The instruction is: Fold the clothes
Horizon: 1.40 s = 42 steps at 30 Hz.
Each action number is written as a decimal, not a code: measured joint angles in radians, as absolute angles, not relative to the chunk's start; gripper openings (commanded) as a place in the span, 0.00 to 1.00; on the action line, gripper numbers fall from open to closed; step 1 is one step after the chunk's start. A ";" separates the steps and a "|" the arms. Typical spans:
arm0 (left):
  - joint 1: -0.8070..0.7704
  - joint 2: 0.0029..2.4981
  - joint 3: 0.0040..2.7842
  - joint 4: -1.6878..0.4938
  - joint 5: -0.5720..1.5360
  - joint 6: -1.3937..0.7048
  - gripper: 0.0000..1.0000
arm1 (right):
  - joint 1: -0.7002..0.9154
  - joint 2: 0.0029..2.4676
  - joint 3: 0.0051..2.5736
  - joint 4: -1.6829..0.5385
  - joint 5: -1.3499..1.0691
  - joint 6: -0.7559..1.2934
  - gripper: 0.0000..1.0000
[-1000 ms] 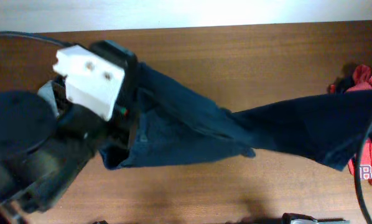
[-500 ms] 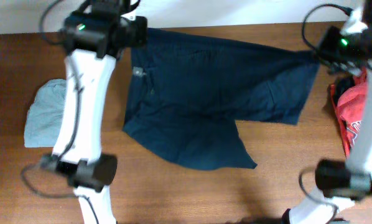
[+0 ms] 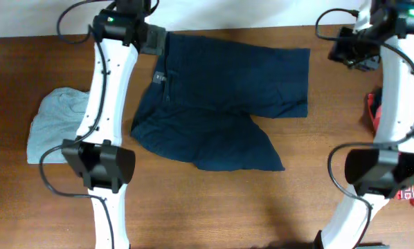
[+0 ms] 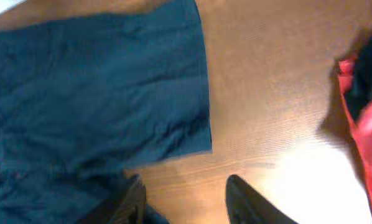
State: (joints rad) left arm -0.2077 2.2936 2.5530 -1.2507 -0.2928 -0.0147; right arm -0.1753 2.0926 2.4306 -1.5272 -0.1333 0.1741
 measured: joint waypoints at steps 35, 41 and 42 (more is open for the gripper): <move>-0.205 1.762 1.495 -1.001 -0.089 0.039 0.72 | -0.057 1.460 1.278 -1.351 -0.231 0.199 0.85; -0.205 1.813 1.362 -0.885 -0.077 0.054 0.72 | -0.044 1.535 1.049 -1.039 -0.282 0.070 0.86; -0.205 1.826 1.361 -0.878 -0.077 0.054 0.72 | -0.032 1.542 1.028 -0.998 -0.297 0.048 0.87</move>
